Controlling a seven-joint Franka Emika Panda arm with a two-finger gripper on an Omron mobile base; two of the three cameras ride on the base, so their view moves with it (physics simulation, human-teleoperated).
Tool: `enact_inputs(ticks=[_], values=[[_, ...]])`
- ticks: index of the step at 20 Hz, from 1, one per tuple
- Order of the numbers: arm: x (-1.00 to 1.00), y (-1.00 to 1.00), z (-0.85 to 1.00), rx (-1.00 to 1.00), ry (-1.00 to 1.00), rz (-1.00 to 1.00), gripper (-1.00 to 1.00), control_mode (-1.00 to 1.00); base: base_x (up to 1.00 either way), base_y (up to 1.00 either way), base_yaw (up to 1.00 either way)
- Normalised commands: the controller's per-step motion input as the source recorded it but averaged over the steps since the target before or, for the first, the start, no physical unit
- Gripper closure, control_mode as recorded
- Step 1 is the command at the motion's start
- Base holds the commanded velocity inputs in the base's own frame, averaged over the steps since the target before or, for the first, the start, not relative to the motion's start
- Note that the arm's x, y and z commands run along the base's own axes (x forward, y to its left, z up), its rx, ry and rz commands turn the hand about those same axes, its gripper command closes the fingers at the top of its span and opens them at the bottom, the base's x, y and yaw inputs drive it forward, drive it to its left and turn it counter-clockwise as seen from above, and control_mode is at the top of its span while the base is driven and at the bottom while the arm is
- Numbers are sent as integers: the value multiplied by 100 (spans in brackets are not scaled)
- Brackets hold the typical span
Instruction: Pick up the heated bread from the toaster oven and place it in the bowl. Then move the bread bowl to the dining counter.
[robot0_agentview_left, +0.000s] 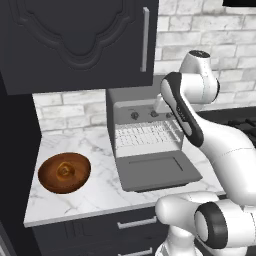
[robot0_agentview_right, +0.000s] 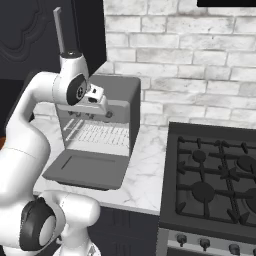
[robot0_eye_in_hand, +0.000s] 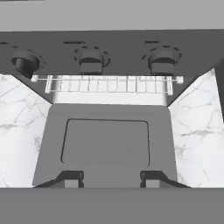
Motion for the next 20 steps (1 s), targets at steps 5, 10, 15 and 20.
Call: enact_inputs(ticks=[5, 10, 15, 20], values=[[-22, -4, -15, 0, -1, 0, -100, -100, 0, 0, 0], [-34, -12, -45, 3, -2, 0, -100, -100, 0, 0, 0], [-14, -23, -40, 5, -24, 2, -100, -100, 0, 0, 0], [-2, -6, -54, 6, -27, 1, -100, -100, 0, 0, 0]])
